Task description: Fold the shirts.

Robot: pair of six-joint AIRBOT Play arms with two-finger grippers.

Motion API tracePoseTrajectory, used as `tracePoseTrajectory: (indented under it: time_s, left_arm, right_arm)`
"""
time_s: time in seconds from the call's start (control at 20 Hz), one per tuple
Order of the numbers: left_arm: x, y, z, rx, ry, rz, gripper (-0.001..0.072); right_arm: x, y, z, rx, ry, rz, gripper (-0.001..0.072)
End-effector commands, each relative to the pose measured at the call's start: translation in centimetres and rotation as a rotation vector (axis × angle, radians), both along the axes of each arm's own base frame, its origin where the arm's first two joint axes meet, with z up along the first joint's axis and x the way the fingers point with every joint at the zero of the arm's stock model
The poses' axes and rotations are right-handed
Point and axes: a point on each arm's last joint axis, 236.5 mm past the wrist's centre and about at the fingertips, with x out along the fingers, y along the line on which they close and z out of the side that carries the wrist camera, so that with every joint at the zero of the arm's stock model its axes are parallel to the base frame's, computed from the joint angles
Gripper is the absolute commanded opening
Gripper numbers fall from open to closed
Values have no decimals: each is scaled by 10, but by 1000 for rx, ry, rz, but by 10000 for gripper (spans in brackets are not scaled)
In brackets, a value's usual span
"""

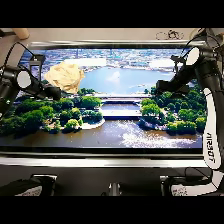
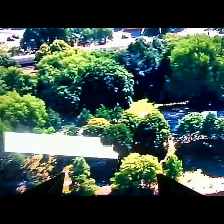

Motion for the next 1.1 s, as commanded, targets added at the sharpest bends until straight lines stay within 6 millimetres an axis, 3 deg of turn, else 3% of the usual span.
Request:
tracePoseTrajectory:
  time_s: [0.0,0.65,0.7,0.85,0.9,1.05]
  left_arm:
    - [0,0,0,1,0,-1,674]
    - [0,0,0,1,0,-1,674]
    - [2,-1,0,-2,-8,1,674]
    - [57,-19,19,-58,-247,-43,673]
    - [68,-27,23,-91,-291,-51,673]
    - [108,-44,42,-158,-476,-76,673]
  right_arm:
    - [0,0,0,0,0,0,678]
    - [0,0,0,0,0,1,678]
    - [8,1,1,2,-34,-4,678]
    - [62,3,16,20,-269,-38,678]
    - [76,3,22,25,-333,-47,678]
    - [99,3,34,33,-441,-63,678]
